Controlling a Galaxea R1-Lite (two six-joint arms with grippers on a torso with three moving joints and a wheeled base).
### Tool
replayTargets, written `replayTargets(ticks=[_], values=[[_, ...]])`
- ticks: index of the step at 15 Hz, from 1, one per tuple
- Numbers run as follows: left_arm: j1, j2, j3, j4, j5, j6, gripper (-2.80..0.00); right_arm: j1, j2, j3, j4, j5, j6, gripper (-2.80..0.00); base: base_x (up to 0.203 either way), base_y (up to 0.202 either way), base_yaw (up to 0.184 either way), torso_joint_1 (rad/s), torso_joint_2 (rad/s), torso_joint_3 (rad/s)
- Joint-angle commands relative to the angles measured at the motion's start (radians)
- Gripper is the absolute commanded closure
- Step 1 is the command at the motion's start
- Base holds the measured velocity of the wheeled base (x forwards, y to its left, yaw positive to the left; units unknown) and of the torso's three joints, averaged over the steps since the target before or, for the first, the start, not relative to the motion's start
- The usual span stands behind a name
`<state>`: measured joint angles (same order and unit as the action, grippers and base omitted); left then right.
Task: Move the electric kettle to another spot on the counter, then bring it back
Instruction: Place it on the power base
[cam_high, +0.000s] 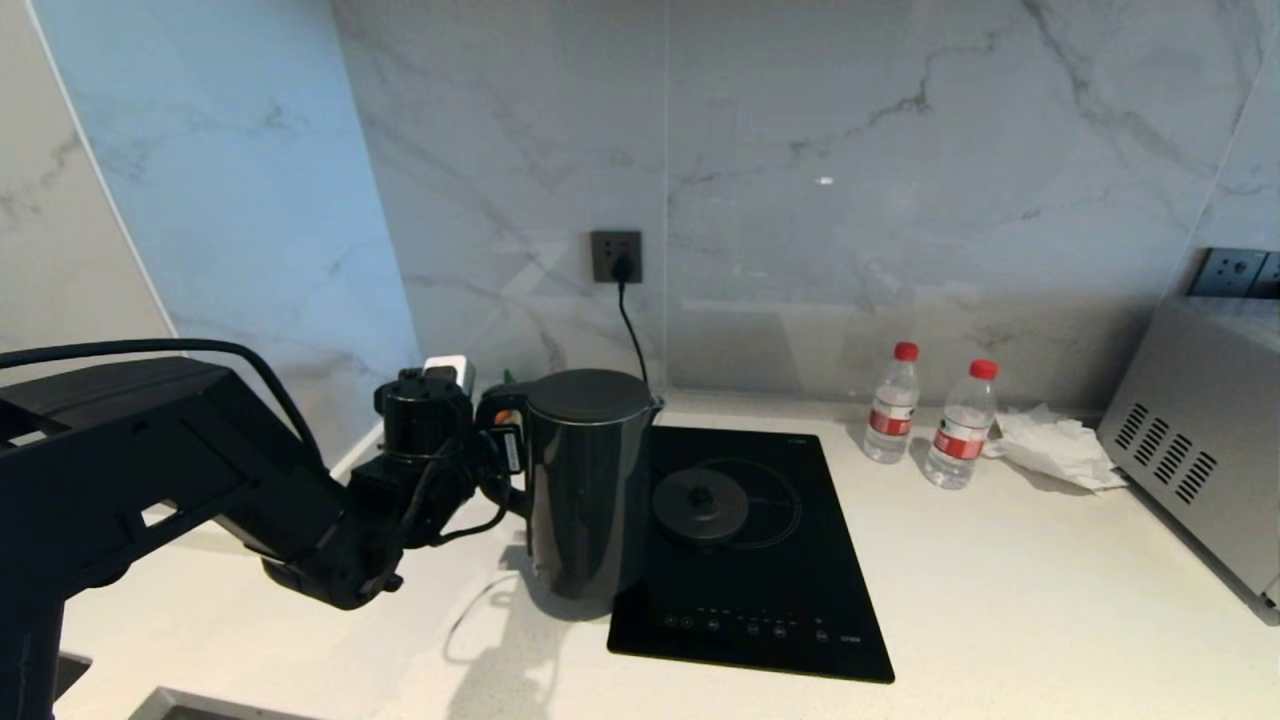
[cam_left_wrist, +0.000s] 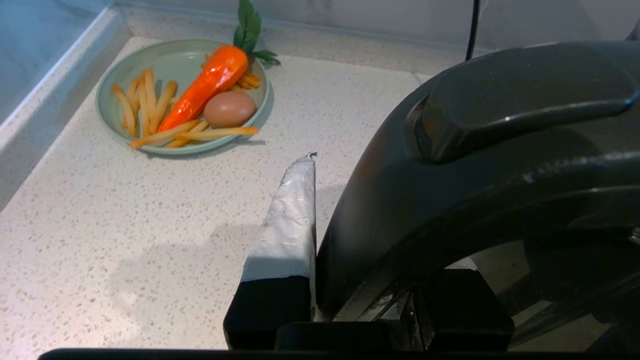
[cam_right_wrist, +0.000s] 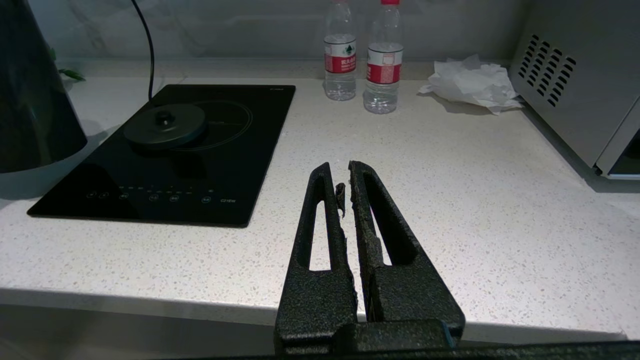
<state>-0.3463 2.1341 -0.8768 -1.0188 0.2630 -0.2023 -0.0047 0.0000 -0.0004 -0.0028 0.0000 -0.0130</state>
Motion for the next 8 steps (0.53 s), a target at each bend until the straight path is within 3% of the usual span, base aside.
replayTargets(ticks=[1,5,8], values=[[-0.015,-0.014,-0.01,-0.006,0.002,-0.003,0.0,0.0,0.0,0.0,0.0,0.0,-0.001,0.0,0.0,0.0,0.0,0.0,0.0,0.0],[-0.053,-0.011,-0.033,0.027,0.012,-0.025,0.0,0.0,0.0,0.0,0.0,0.0,-0.001,0.0,0.0,0.0,0.0,0.0,0.0,0.0],[-0.075,-0.015,-0.111,0.122,0.021,-0.059,0.0,0.0,0.0,0.0,0.0,0.0,-0.001,0.0,0.0,0.0,0.0,0.0,0.0,0.0]])
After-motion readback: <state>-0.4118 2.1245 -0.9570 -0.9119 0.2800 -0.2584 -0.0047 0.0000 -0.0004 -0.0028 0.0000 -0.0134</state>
